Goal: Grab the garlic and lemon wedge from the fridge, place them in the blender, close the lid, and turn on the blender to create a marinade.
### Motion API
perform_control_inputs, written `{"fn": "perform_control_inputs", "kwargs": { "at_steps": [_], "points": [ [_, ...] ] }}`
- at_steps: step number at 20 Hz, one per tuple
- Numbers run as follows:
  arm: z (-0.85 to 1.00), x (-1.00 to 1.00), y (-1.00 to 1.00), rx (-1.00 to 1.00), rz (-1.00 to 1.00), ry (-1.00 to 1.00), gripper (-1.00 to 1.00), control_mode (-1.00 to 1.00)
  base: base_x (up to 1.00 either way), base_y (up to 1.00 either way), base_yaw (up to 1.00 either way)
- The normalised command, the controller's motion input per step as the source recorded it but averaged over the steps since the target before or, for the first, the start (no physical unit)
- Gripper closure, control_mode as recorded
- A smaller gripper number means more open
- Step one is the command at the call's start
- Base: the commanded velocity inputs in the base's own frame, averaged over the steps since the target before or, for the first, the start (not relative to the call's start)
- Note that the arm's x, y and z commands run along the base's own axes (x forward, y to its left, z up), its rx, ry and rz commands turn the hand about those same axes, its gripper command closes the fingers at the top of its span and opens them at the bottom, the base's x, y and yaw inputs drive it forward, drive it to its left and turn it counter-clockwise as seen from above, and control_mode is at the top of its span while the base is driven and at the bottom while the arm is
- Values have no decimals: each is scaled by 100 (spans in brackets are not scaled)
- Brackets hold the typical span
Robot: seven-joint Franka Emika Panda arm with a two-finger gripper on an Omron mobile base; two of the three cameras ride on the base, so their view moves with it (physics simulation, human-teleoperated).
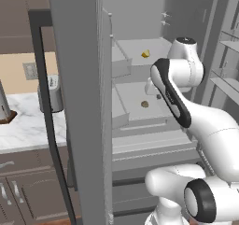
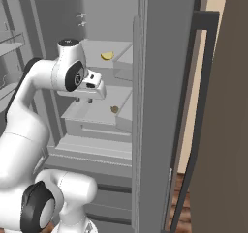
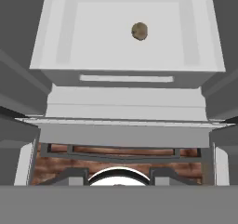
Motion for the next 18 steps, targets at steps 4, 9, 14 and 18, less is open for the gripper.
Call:
{"fn": "perform_control_inputs", "kwargs": {
  "at_steps": [4,9,14,18],
  "points": [
    [0,0,4,0,0,-1,-100,-100,0,0,0],
    [-5,0,0,0,-2,-4,-100,-100,0,0,0],
    [-36,0,-1,0,-2,-12,-100,-100,0,0,0],
    [-19,11,-1,0,-1,-11,-100,-100,0,0,0]
  ]
}}
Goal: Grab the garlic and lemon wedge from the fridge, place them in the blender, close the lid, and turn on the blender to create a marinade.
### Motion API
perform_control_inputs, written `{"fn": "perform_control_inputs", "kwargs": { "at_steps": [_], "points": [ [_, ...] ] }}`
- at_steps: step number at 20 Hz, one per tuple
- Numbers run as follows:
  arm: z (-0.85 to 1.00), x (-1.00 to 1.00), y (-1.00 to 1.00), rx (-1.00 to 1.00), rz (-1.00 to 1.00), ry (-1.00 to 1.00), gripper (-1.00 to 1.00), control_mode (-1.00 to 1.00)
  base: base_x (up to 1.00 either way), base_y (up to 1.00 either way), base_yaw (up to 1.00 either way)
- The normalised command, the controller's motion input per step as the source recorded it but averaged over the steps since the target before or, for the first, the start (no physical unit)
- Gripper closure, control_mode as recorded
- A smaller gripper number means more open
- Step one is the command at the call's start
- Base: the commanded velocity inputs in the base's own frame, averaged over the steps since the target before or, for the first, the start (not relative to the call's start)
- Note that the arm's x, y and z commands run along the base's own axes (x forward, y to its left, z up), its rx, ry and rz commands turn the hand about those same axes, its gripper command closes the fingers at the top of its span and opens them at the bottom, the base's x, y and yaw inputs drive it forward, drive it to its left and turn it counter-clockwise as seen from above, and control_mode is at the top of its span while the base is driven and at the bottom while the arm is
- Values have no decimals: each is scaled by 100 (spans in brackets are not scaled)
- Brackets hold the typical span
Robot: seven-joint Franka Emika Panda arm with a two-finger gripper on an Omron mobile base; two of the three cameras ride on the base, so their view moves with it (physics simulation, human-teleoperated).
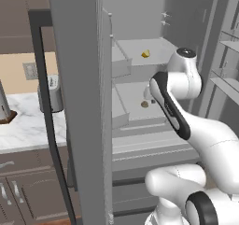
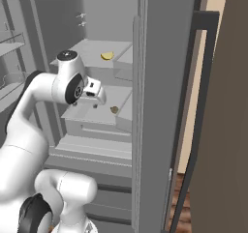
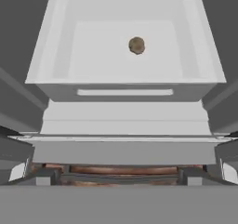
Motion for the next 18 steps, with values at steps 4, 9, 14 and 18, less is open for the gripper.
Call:
{"fn": "perform_control_inputs", "kwargs": {
  "at_steps": [4,9,14,18],
  "points": [
    [12,9,0,0,0,-17,-100,-100,0,0,0],
    [37,9,0,0,0,-19,-100,-100,0,0,0],
    [0,26,-5,0,-2,-3,-100,-100,0,0,0],
    [-15,36,-15,0,-1,0,-100,-100,0,0,0]
  ]
}}
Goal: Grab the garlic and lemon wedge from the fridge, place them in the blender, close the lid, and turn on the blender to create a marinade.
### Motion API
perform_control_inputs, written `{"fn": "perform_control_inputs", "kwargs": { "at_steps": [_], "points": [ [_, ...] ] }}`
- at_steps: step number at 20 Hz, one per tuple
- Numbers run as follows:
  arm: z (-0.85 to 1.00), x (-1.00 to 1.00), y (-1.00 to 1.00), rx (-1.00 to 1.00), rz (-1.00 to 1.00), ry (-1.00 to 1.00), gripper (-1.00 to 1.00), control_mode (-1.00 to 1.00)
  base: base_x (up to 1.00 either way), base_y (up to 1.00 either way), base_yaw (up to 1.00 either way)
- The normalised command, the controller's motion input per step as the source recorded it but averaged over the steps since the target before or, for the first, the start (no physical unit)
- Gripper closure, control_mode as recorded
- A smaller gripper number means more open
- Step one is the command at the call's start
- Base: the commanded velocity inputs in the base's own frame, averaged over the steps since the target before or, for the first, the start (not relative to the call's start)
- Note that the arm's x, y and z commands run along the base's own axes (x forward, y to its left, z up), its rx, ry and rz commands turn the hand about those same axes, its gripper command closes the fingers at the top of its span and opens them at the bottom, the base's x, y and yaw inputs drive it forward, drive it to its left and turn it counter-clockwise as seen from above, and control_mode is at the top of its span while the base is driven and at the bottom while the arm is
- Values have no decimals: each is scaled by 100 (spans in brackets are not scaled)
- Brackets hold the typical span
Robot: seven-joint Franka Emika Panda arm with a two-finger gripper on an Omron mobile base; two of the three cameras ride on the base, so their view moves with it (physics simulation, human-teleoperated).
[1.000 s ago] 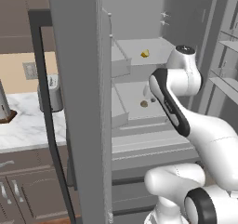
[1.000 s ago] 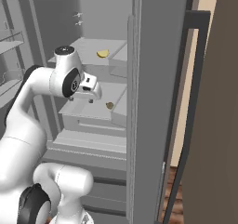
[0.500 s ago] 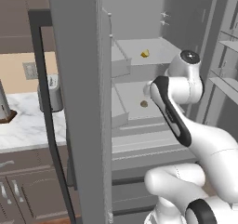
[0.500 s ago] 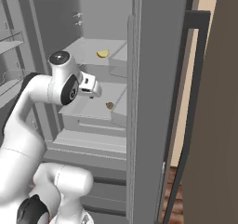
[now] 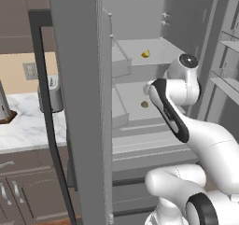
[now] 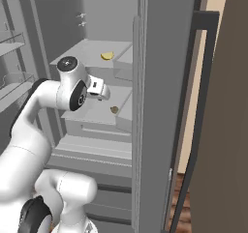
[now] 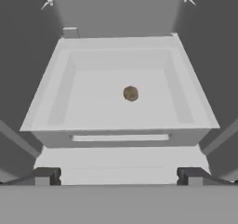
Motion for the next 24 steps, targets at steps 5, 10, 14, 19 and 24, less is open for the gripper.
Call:
{"fn": "perform_control_inputs", "kwargs": {
  "at_steps": [5,10,14,19,24],
  "points": [
    [-47,34,-17,0,-2,0,-100,-100,0,0,0],
    [-69,39,-2,0,-1,2,-100,-100,0,0,0],
    [-69,34,0,0,0,1,-100,-100,0,0,0],
    [-59,25,0,0,0,0,-100,-100,0,0,0],
    [-25,19,-4,0,0,1,-100,-100,0,0,0]
  ]
}}
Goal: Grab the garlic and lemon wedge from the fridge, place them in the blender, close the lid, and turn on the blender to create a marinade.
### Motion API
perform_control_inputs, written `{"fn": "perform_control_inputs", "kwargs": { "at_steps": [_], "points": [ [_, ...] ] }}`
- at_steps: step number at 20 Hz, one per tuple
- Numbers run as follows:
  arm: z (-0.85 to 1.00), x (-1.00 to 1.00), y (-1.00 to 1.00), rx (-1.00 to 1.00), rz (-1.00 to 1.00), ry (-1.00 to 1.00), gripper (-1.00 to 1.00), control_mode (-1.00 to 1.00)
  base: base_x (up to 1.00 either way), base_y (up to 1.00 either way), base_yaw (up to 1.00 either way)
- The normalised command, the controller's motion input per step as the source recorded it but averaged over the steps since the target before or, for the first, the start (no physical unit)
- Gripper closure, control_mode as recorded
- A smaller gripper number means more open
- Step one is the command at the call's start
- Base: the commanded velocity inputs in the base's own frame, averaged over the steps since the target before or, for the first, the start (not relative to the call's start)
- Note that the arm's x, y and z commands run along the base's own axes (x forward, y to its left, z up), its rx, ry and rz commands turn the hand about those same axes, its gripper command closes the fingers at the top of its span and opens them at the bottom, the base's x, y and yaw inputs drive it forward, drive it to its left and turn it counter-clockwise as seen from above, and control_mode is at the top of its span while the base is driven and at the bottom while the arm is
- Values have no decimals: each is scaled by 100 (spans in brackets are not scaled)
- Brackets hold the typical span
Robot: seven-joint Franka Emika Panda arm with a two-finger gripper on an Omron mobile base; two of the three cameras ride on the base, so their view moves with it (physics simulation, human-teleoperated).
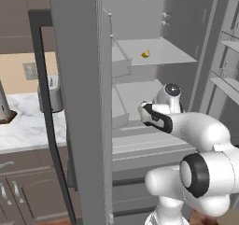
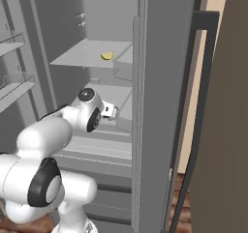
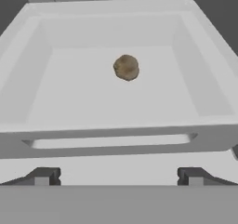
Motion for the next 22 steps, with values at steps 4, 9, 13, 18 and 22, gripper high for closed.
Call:
{"fn": "perform_control_inputs", "kwargs": {
  "at_steps": [4,9,13,18,22],
  "points": [
    [-1,25,-10,0,0,10,-100,-100,0,0,0],
    [0,32,-3,0,0,10,-100,-100,0,0,0],
    [0,30,0,0,0,5,-100,-100,0,0,0],
    [-22,19,-4,0,0,0,-100,-100,0,0,0],
    [-35,14,-8,0,0,0,-100,-100,0,0,0]
  ]
}}
